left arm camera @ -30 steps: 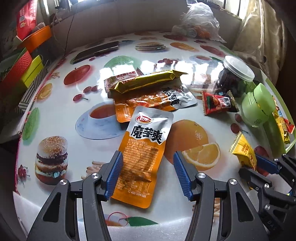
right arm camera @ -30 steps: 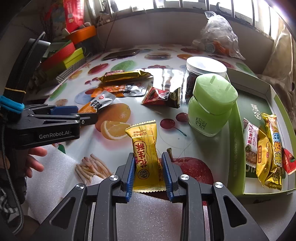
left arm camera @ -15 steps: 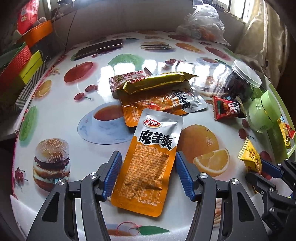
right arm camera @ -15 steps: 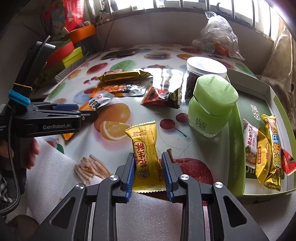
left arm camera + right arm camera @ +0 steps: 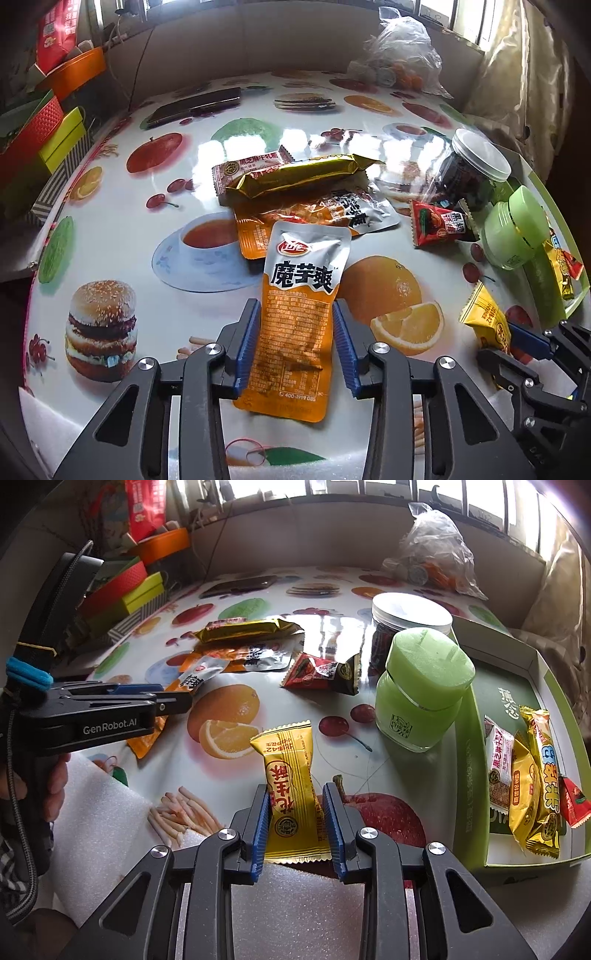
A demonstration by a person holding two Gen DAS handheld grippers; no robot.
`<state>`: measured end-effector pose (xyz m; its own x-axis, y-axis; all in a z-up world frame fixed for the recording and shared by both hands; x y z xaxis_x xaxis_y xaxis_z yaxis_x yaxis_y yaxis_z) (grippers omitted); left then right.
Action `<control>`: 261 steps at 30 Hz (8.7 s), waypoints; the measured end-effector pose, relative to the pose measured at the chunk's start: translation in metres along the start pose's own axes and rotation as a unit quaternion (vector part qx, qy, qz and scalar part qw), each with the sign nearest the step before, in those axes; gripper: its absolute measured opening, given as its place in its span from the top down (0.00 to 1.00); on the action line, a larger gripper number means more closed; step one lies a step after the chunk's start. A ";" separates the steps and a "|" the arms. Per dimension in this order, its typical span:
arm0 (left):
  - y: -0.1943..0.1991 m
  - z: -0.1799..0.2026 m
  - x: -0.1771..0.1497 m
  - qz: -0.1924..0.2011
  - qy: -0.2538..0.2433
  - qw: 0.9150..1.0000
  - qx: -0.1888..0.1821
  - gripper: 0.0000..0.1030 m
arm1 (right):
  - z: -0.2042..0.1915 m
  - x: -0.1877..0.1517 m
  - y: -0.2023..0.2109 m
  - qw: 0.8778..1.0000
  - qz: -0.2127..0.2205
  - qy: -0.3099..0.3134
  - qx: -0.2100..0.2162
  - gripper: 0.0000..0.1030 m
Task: Organize snacks
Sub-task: 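Close left tool on orange packet and lift it, then carry orange packet and yellow candy over the green box with both tools, then lower both snacks into the green box and open the tools, then move both tools back over the snack pile, then grasp gold-yellow stick snack with left tool while right tool grasps orange konjac packet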
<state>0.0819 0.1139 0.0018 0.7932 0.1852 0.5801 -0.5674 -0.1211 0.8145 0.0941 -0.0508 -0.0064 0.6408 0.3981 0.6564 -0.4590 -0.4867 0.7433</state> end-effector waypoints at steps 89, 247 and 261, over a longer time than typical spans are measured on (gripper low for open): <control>0.007 0.230 0.088 -0.006 -0.092 0.976 -0.200 0.62 | 0.172 -0.006 0.074 0.968 0.057 -0.180 -0.168 0.74; -0.051 0.001 0.082 0.000 -0.116 0.990 -0.080 0.75 | -0.011 0.078 -0.035 0.997 0.019 -0.020 -0.068 0.48; -0.022 -0.027 0.039 0.001 -0.032 0.994 -0.101 0.76 | -0.028 0.078 -0.038 0.998 0.014 -0.009 -0.066 0.48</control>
<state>0.1195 0.1504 0.0065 0.8003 0.1223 0.5870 -0.5974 0.0783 0.7981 0.1443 0.0206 0.0205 0.6371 0.3707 0.6758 -0.5534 -0.3904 0.7358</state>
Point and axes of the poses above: each gripper's, at about its wrist camera, not at the fingertips, and y roughly against the way its jaws point, z to its right, x to its top, the point moved 1 cm from there along -y, roughly the way its jaws point, and after that the axes turned 4 degrees about z, right-handed, at the moved point
